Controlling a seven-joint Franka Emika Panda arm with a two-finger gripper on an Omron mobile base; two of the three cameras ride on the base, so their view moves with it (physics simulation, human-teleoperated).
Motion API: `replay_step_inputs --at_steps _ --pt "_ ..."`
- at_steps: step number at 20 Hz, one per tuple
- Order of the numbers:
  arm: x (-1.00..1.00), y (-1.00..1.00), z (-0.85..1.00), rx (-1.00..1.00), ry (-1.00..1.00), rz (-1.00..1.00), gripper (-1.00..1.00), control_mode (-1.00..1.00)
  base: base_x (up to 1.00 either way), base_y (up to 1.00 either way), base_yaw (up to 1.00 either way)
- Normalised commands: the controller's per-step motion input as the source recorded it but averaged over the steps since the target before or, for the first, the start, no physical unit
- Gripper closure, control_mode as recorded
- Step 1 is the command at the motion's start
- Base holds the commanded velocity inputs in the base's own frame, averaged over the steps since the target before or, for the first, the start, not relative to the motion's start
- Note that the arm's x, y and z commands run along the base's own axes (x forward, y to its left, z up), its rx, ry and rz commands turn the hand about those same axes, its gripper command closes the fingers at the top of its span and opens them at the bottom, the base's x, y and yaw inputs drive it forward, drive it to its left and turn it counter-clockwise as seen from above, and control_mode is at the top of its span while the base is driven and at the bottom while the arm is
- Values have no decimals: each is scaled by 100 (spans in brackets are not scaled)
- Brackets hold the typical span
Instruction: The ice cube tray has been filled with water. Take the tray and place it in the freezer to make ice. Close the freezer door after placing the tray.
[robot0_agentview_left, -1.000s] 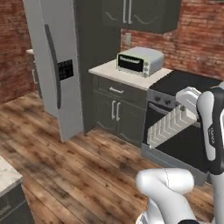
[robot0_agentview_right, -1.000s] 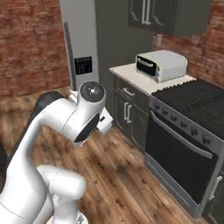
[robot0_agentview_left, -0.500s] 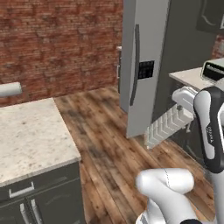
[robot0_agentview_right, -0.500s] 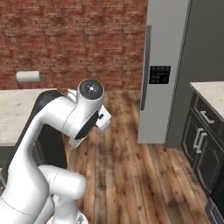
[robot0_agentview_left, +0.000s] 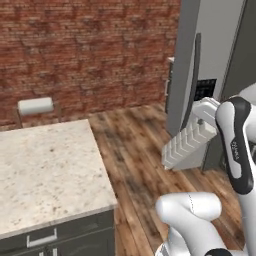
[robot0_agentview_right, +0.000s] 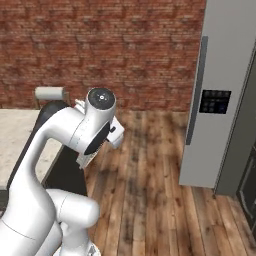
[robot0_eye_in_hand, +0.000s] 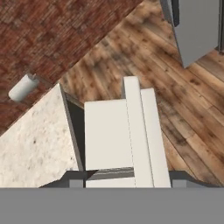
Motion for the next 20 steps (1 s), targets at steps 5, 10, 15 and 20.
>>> replay_step_inputs --at_steps 5,10,15,20 --pt "0 0 0 0 0 0 100 100 63 -29 3" --pt "0 0 0 0 0 0 100 100 73 -25 0" --pt "0 0 0 0 0 0 100 100 77 -12 0" --pt "0 0 0 0 0 0 100 100 87 0 0"
